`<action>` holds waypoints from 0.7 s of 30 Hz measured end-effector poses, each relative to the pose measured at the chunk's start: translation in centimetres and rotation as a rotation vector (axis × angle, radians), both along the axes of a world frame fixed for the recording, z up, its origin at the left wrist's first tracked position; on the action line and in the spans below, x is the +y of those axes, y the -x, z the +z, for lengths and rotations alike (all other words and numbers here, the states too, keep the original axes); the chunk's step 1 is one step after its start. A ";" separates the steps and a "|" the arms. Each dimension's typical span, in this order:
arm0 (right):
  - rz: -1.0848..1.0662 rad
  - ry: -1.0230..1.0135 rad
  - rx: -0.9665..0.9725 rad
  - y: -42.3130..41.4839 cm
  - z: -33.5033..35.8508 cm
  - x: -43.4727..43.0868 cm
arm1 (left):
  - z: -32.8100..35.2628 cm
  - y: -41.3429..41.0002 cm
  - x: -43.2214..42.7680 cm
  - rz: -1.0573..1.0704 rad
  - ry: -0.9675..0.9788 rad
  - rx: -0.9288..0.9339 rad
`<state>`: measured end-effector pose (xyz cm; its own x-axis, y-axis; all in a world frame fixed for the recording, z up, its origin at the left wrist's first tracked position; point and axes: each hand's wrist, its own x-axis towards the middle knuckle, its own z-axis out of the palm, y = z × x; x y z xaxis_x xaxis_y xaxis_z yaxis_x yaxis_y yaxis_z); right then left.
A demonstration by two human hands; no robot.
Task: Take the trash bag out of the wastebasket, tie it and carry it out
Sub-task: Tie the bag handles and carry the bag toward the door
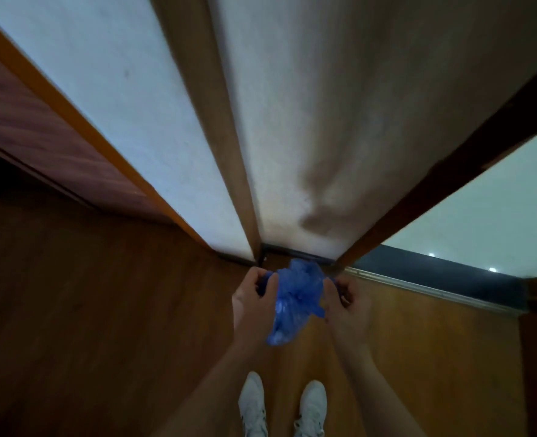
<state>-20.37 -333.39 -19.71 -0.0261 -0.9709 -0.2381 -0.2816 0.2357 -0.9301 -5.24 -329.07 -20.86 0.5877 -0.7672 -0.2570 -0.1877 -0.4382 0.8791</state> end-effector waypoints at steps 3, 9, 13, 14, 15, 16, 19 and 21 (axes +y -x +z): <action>-0.042 0.031 0.059 -1.7 -6.2 -2.1 | -5.4 -0.3 -2.7 0.034 0.020 -0.002; -0.134 0.112 0.070 -3.3 -16.3 -6.2 | -14.8 -1.8 -7.1 0.056 0.028 -0.058; -0.106 0.166 0.084 -3.3 -19.0 -8.1 | -17.3 -1.7 -8.9 -0.001 0.049 -0.103; -0.085 0.165 0.111 -3.3 -19.4 -8.4 | -17.5 -1.8 -9.2 -0.025 0.050 -0.128; -0.050 0.157 0.148 -3.2 -19.7 -8.5 | -17.8 -2.0 -9.4 -0.048 0.052 -0.157; 0.003 0.141 0.207 -2.9 -20.1 -8.6 | -18.0 -2.2 -9.5 -0.085 0.029 -0.191; 0.246 0.183 0.583 -1.2 -21.1 -8.5 | -19.0 -3.3 -8.8 -0.295 -0.129 -0.404; 0.406 0.265 0.815 0.1 -21.3 -8.0 | -19.3 -3.9 -7.7 -0.417 -0.198 -0.602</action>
<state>-20.47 -341.41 -41.03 0.2646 -0.9621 -0.0661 -0.8821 -0.2138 -0.4197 -1.31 -336.77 -40.20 0.3411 -0.9295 -0.1400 -0.7949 -0.3648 0.4849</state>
